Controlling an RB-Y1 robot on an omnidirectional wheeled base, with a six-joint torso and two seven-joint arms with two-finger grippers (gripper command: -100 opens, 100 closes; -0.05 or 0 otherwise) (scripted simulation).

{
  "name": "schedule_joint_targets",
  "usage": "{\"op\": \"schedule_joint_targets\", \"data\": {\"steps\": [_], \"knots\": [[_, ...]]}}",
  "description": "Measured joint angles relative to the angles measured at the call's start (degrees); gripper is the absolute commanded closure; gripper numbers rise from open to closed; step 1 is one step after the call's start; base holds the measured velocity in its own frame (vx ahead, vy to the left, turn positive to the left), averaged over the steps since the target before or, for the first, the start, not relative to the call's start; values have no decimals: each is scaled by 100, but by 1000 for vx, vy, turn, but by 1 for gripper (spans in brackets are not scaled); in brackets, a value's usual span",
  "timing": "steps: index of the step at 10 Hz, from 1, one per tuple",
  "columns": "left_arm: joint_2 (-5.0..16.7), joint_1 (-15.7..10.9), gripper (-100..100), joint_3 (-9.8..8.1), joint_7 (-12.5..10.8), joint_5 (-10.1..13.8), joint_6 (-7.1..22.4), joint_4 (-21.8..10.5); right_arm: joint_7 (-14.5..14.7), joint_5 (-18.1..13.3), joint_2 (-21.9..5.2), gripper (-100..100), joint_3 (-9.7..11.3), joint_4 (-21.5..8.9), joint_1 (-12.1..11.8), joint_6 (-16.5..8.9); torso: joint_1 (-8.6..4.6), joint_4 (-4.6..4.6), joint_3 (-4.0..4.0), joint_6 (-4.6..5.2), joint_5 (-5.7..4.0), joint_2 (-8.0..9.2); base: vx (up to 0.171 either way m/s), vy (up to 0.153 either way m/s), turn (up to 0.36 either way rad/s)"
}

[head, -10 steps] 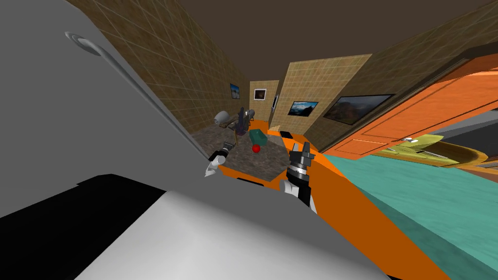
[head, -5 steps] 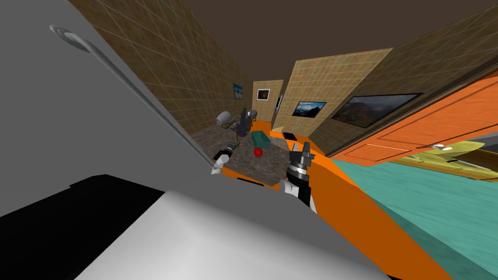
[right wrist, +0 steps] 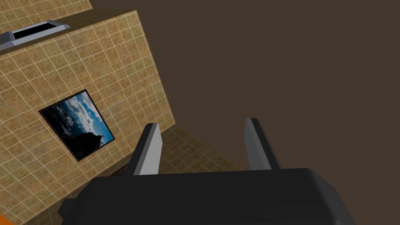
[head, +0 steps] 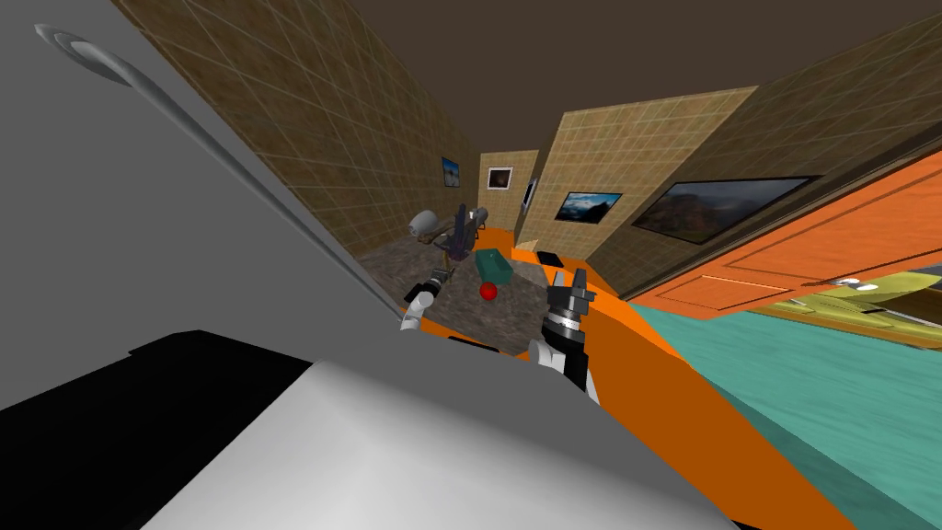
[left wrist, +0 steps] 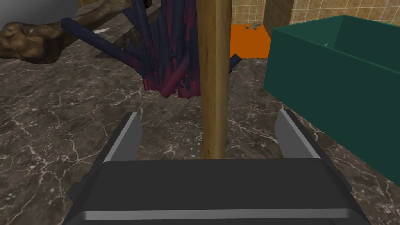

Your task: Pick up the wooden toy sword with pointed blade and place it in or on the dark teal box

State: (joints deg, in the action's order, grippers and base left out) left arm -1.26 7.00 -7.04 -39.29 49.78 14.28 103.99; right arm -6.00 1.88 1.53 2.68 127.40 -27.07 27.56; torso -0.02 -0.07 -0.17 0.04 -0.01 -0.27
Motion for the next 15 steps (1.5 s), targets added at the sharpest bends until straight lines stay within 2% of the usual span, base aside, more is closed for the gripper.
{"op": "schedule_joint_targets", "data": {"steps": [4,5,6,7,8,12,15], "knots": [[-5,-1,100,2,-5,4,-2,0,0,0,0,0,0,0,1,0,9,4,12,0,0,20,0,0,0],[-5,-1,0,3,-6,4,-1,0,0,0,0,0,0,0,1,0,10,4,12,0,0,20,0,0,0],[-5,-1,100,3,-6,4,-1,0,0,0,0,0,0,0,1,0,10,4,12,0,0,19,0,0,0],[-5,-1,0,4,-6,4,0,0,0,0,0,0,0,0,1,0,11,5,11,-1,0,19,0,0,0],[-5,-1,100,4,-6,4,1,0,0,0,0,0,0,0,1,0,11,5,11,-1,1,19,-36,-14,-39],[526,-68,100,-119,-267,-175,107,-64,0,0,1,0,1,0,2,0,35,-31,13,-33,19,60,-77,-32,-34],[721,-208,100,-332,-562,-486,293,-194,0,0,1,0,1,0,2,-1,59,-71,11,-57,44,96,-124,-47,-50]]}}
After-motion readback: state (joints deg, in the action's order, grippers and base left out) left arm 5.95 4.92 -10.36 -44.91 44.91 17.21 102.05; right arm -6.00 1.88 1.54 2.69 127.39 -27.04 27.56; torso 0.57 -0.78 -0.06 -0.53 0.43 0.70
